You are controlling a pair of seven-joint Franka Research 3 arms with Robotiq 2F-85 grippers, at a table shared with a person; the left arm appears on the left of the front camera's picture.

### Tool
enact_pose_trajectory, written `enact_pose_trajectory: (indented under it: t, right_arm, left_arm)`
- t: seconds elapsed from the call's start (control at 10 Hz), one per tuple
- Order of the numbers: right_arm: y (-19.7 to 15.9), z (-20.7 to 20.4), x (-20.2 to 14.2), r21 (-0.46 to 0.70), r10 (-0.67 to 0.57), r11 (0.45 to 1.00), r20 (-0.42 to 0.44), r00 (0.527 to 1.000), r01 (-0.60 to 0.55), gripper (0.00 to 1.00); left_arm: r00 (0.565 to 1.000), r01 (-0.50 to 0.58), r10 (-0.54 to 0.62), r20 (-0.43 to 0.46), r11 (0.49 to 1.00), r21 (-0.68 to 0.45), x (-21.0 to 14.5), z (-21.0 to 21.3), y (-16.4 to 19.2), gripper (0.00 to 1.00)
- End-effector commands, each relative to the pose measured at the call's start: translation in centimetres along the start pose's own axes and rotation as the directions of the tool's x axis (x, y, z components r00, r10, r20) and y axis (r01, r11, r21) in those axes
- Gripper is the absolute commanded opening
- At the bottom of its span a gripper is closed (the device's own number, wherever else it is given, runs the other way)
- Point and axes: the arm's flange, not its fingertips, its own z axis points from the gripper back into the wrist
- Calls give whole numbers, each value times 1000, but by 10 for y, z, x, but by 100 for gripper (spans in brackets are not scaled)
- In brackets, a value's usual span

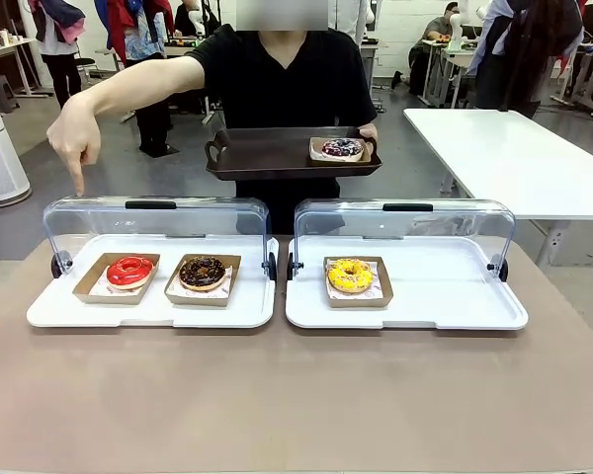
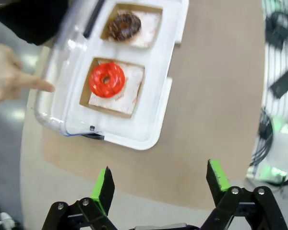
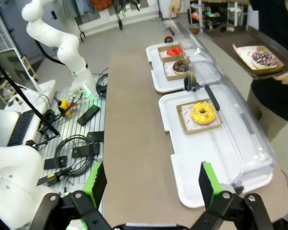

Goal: Provide the desired donut to the person.
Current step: Pick up and lift the Paper togo box containing the Donut pointed at by the person.

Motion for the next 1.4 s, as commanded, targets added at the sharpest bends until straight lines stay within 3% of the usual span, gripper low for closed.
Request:
enact_pose_trajectory:
  t: [0.0,0.2,0.4,0.6,0.8,0.9,1.0,1.3]
  right_arm:
    - [2,-1,0,3,-5,1000,6,1000,5,100]
    - [2,-1,0,3,-5,1000,6,1000,5,100]
    - [2,-1,0,3,-5,1000,6,1000,5,100]
    - [2,-1,0,3,-5,1000,6,1000,5,100]
    - [2,-1,0,3,-5,1000,6,1000,5,100]
    - [2,-1,0,3,-5,1000,6,1000,5,100]
    - [2,-1,0,3,-5,1000,6,1000,5,100]
    - [2,-1,0,3,-5,1000,6,1000,5,100]
  left_arm:
    - [989,115,-111,-96,993,36,1,-50,-10,100]
    - [975,147,-150,-162,989,-30,7,-90,3,100]
    - [984,113,-131,-123,983,-145,4,-133,8,100]
    - [976,145,-168,-139,976,-162,3,-158,21,100]
    - [972,153,-178,-151,975,-161,1,-174,25,100]
    - [980,144,-164,-116,976,-165,1,-172,24,100]
    - [973,117,-149,-175,977,-180,1,-173,18,100]
    - [973,117,-149,-175,977,-180,1,-173,18,100]
